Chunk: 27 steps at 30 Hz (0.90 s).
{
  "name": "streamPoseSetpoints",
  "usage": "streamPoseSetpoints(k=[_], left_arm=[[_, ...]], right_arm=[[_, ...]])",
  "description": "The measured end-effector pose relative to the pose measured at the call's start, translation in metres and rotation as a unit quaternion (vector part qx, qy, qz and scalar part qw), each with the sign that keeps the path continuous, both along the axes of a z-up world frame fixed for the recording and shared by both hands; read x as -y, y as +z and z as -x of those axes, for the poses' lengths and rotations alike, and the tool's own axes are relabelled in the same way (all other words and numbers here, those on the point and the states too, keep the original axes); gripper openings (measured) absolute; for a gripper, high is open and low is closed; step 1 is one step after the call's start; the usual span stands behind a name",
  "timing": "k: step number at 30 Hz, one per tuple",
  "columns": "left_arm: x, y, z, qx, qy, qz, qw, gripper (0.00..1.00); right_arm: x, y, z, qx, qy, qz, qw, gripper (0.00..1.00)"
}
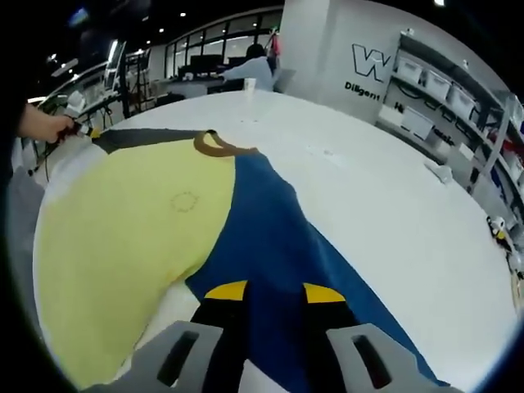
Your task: Fold the garment on the visible template until the final outline fits inside the template.
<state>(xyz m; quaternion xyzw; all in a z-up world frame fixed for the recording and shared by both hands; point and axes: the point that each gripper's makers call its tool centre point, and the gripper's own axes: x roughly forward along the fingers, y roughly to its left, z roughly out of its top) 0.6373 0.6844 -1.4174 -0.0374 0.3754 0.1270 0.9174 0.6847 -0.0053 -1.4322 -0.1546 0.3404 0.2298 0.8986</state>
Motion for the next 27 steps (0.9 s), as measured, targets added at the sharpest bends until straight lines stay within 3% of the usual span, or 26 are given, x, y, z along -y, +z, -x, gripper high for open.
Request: streamPoseSetpoints(k=[6, 11, 21, 27], left_arm=[[-0.006, 0.015, 0.0, 0.02, 0.009, -0.013, 0.9997, 0.18], [-0.01, 0.024, 0.003, 0.03, 0.016, -0.018, 0.9993, 0.18], [0.006, 0.029, 0.003, 0.044, 0.005, -0.004, 0.999, 0.21], [0.024, 0.032, -0.001, 0.058, -0.017, 0.005, 0.9982, 0.28]], right_arm=[[0.046, 0.006, 0.012, 0.006, -0.062, -0.008, 0.998, 0.19], [0.092, 0.011, 0.023, 0.015, -0.125, -0.016, 0.9919, 0.21], [0.184, 0.015, 0.058, 0.016, -0.203, 0.01, 0.979, 0.23], [0.217, 0.013, 0.069, 0.018, -0.246, -0.002, 0.9691, 0.25]])
